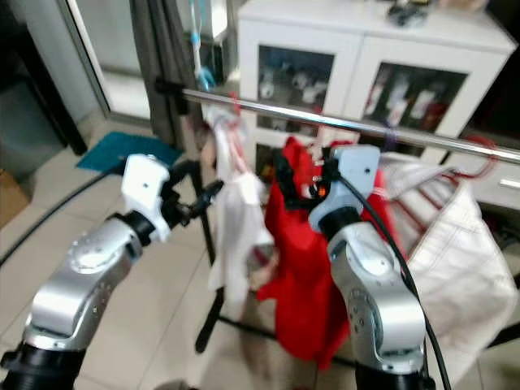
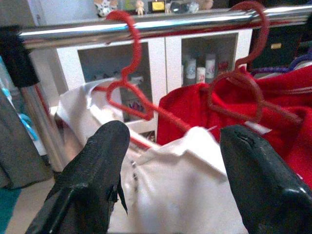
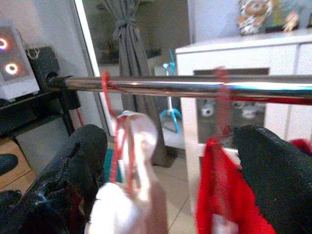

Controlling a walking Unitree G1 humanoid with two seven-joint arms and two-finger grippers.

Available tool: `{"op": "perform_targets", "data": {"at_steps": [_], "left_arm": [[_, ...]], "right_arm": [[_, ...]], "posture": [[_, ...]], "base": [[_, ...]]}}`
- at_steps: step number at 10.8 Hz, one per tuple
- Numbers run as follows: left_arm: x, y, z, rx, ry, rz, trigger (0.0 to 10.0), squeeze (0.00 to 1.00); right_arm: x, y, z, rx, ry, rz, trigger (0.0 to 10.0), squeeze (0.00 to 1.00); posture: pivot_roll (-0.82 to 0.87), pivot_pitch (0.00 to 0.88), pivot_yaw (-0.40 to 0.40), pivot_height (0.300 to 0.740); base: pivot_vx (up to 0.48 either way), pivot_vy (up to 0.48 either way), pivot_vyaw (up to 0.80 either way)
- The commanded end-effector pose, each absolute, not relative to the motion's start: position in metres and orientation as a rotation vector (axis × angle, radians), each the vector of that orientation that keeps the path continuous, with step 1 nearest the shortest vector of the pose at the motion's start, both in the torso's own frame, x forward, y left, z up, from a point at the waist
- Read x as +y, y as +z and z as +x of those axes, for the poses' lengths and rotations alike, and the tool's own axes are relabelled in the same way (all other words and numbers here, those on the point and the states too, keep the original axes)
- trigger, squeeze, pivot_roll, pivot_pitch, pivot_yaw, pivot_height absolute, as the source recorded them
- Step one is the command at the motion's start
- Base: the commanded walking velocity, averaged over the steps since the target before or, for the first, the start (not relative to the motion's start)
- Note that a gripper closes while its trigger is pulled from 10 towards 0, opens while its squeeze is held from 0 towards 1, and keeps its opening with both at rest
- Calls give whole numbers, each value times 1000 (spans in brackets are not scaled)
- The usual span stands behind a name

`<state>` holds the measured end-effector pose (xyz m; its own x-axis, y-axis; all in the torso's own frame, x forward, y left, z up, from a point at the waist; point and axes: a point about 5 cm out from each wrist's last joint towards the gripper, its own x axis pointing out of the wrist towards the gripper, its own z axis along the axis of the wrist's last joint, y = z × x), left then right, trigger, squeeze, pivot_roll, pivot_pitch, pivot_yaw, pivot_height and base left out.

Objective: Hang hanger

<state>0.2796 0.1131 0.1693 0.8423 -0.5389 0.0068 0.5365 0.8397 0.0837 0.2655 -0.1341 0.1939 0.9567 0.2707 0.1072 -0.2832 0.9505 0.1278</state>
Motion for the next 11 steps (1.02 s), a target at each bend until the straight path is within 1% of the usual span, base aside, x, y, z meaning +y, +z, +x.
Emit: {"op": "perform_targets", "data": {"at_steps": [1,3,4,5,7,8,10,11], "left_arm": [[109,168,277,-19,-590,65,10000,0],[111,163,271,10,-694,121,10000,0],[122,157,269,38,-721,171,10000,0],[127,156,271,49,-713,180,10000,0],[140,156,270,77,-765,227,10000,0],[145,156,270,79,-777,247,10000,0],[142,157,263,76,-847,255,10000,0],[140,157,259,76,-880,245,10000,0]], "right_arm": [[-140,194,264,-87,264,140,10000,1000],[-140,193,269,-52,246,120,10000,1000],[-140,191,274,-12,202,124,10000,1000],[-141,189,278,10,185,118,10000,1000],[-136,190,298,62,165,79,10000,1000],[-137,184,313,152,119,16,10000,1000],[-144,185,333,224,98,-57,10000,1000],[-145,185,338,256,114,-20,10000,843]], "posture": [[20,34,22,740],[24,37,23,740],[23,37,24,740],[21,37,28,740],[20,34,32,740],[19,28,32,740],[26,19,18,740],[25,19,15,740]], "base": [[0,0,0],[0,0,0],[0,0,0],[0,0,0],[0,0,0],[0,0,0],[0,0,0],[0,0,0]]}}
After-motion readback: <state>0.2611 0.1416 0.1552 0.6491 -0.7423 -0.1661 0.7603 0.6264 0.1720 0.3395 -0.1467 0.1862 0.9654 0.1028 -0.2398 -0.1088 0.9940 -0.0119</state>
